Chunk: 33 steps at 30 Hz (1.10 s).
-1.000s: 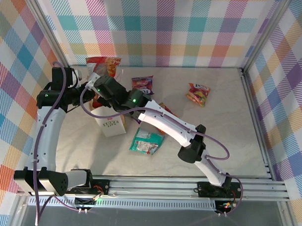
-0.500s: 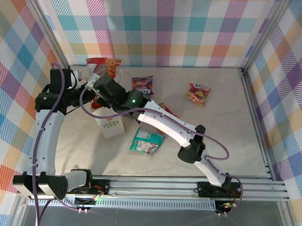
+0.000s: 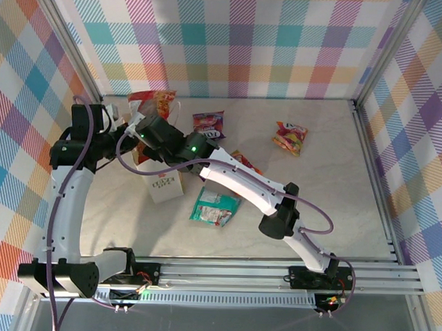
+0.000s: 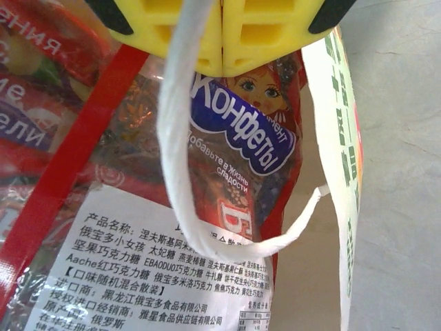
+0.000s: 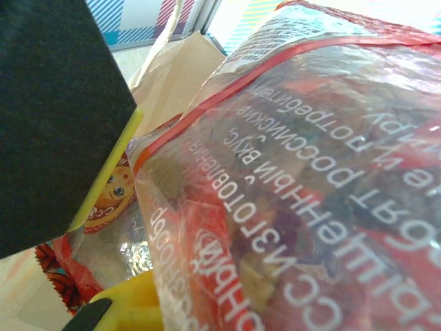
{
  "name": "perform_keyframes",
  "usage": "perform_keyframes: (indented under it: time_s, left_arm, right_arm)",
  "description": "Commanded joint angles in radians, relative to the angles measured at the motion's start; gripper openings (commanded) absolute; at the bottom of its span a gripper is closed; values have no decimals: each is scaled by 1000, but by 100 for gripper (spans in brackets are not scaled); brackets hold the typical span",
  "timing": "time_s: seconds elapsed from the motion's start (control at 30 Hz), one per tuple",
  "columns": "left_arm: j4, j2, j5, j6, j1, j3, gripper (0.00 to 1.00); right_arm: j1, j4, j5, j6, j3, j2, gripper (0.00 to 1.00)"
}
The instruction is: Place the snacks into the paper bag
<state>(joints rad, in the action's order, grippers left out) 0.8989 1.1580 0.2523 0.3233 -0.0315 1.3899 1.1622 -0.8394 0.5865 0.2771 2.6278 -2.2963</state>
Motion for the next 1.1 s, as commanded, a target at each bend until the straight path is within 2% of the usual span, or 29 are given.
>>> perform_keyframes:
  time_s: [0.0,0.23,0.47,0.67,1.07]
  left_arm:
    - [-38,-27,-17,10,-5,-8,8]
    - [-57,-47,-86,52,-5,-43,7]
    - [-83,-81,-170,90,-5,-62,8]
    - [-104,-88,-163,106,-5,-81,9]
    - [-147,-93,-163,132,-5,-119,9]
  right_arm:
    - [10,85,30,14,69,28,6]
    - [18,55,26,71,66,23,6]
    - [22,32,80,110,62,26,3]
    - [22,13,57,145,56,29,4]
    - [21,-65,47,162,38,30,17]
